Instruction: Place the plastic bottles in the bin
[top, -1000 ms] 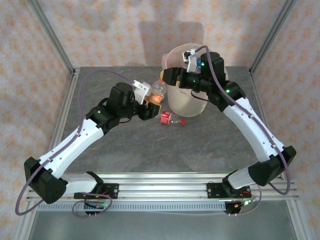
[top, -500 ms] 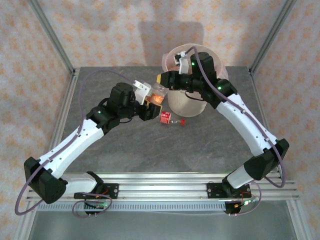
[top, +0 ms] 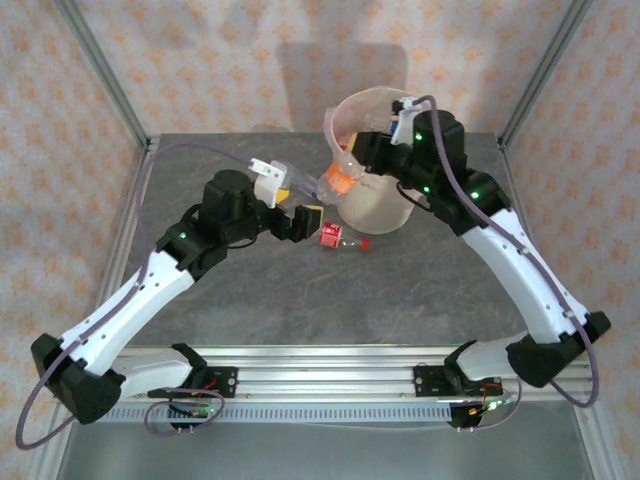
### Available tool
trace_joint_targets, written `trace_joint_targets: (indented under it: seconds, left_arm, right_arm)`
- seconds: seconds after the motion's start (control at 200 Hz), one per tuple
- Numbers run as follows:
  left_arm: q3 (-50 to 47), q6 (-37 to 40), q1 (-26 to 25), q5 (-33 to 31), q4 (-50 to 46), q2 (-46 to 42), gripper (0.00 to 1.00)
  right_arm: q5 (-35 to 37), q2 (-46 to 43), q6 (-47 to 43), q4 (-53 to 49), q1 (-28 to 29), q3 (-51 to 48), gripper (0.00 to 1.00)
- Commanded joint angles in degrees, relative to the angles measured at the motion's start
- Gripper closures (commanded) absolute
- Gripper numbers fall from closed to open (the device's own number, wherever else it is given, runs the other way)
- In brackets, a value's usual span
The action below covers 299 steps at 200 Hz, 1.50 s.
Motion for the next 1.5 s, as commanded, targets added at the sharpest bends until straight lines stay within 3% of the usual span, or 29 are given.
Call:
trace_joint_targets:
  seconds: [0.0,0.205,0.39,0.981,1.281,1.376,1.491]
  left_arm:
    - [-2.0,-1.6,-0.3,-6.1,4.7,-3.4,0.00]
    - [-5.4,-2.9,-0.3,-10.2,7.6,-6.5,0.00]
    - [-5.4,-2.7,-0.3,-11.3,6.3,-6.3,0.00]
    - [-4.5,-1.9,-0.3,-12.5,4.6,-4.6,0.00]
    - [-3.8,-2.2,-0.3,-12.1,3.8,-3.6,0.00]
    - [-4.0,-2.3,-0.3,-12.2,3.8,-3.6,0.00]
    - [-3.9,-2.2,-0.3,-12.4,3.7,-3.4,0.00]
  right_arm:
    - [12.9,-3.5,1.0,5.1,-1.0,-0.9,0.98]
    - [25.2,-5.7,1.8,13.5,-3.1,-3.3,0.98]
    - [28.3,-2.7,1.0,18.8,-6.1,-3.2,0.97]
    - [16.1,16.8,3.4,-17.1,-15.0,25.7,0.97]
    - [7.8,33.9,0.2,-39.7,-17.4,51.4,0.96]
    - [4.0,39.1,0.4,-43.8,-18.8,57.4,0.96]
    - [2.1,41.4,1.2,-45.0,-20.3,57.8,0.96]
